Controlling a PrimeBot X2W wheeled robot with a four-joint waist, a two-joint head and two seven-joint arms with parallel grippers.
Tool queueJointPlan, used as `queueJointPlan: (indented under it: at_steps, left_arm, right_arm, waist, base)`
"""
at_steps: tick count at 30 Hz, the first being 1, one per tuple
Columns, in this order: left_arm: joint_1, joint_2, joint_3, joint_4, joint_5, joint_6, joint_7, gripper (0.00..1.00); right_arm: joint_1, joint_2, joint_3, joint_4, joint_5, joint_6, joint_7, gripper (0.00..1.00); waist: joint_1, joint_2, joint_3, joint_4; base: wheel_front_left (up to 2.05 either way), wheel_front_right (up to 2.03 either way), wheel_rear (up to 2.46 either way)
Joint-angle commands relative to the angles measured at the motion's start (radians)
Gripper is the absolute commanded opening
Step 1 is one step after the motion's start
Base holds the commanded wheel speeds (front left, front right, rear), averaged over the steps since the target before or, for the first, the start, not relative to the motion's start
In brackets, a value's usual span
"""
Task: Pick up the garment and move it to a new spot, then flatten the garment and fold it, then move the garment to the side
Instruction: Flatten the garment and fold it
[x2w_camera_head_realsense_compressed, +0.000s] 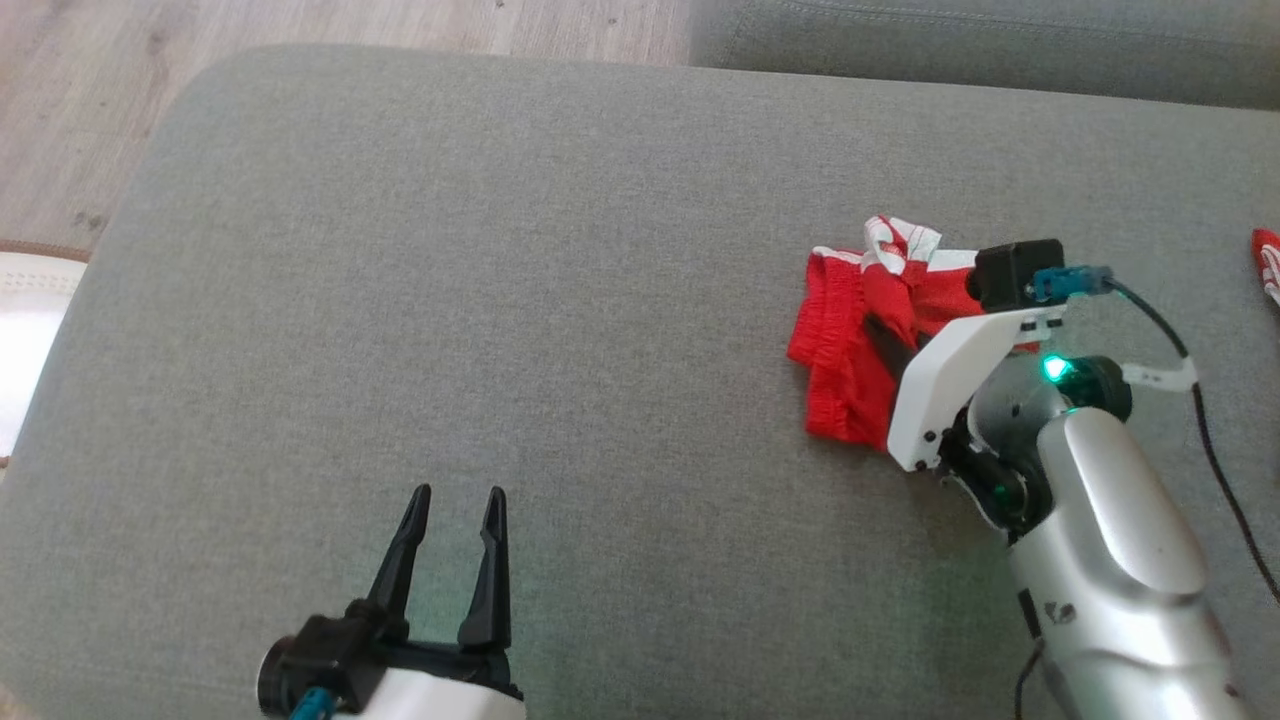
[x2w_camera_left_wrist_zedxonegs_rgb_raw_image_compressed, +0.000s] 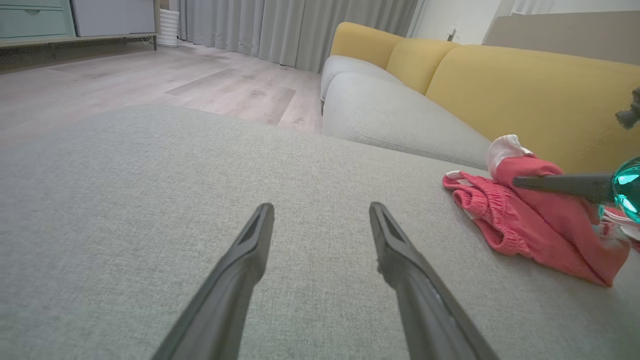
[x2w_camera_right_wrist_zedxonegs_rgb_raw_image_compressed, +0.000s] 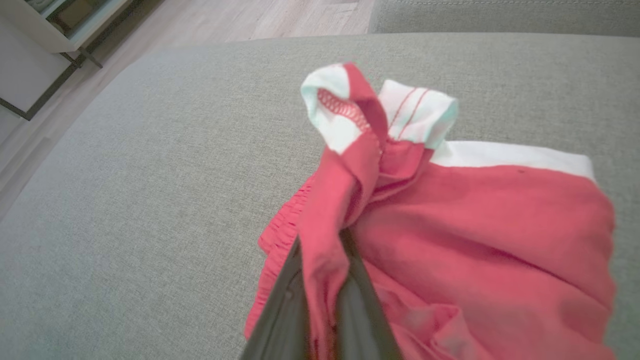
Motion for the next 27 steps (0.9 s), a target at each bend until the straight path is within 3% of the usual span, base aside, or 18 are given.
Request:
queueJointPlan:
  at_steps: [1,2,9,13,16,20,27]
  left_arm:
    - [-0.021,-0.004,0.020,-0.026,-0.010,0.008,-0.008,1.00]
    - [-0.021,-0.004,0.019,-0.025,-0.011,0.009,-0.008,1.00]
    - [-0.019,-0.004,0.022,-0.020,-0.011,0.016,-0.008,1.00]
    - [-0.011,-0.004,0.030,-0.020,-0.006,0.018,-0.008,1.00]
    - [0.002,-0.004,0.038,-0.023,0.000,0.018,-0.008,1.00]
    - [0.018,-0.004,0.052,-0.028,0.005,0.017,-0.008,1.00]
    - [0.051,-0.004,0.081,-0.028,0.021,0.010,-0.008,1.00]
  right_arm:
    - [-0.036,0.020,0.033,-0.025,0.004,-0.001,-0.039,0.87]
    - [-0.038,0.020,0.040,-0.022,0.018,-0.001,-0.061,1.00]
    - [-0.025,0.020,0.119,-0.002,0.156,-0.001,-0.181,1.00]
    - [-0.001,0.020,0.146,-0.019,0.179,-0.001,-0.223,1.00]
    - [0.031,0.017,0.145,-0.053,0.145,-0.001,-0.279,1.00]
    - [0.095,-0.037,0.115,-0.116,0.042,-0.001,-0.373,1.00]
    - [0.255,-0.097,-0.023,-0.184,-0.082,-0.001,-0.512,1.00]
  waist:
    - [0.0000,-0.0001,0.001,0.000]
    - [0.0000,-0.0001,0.002,-0.001]
    - [0.0000,-0.0001,-0.015,-0.023]
    - [0.0000,-0.0001,-0.029,-0.039]
    - [0.0000,-0.0001,-0.045,-0.058]
    - [0.0000,-0.0001,-0.067,-0.082]
    - [0.0000,-0.0001,-0.115,-0.119]
  base:
    - [0.00,0.00,0.00]
    - [0.00,0.00,0.00]
    - [0.00,0.00,0.00]
    - [0.00,0.00,0.00]
    - [0.00,0.00,0.00]
    - [0.00,0.00,0.00]
    - [0.00,0.00,0.00]
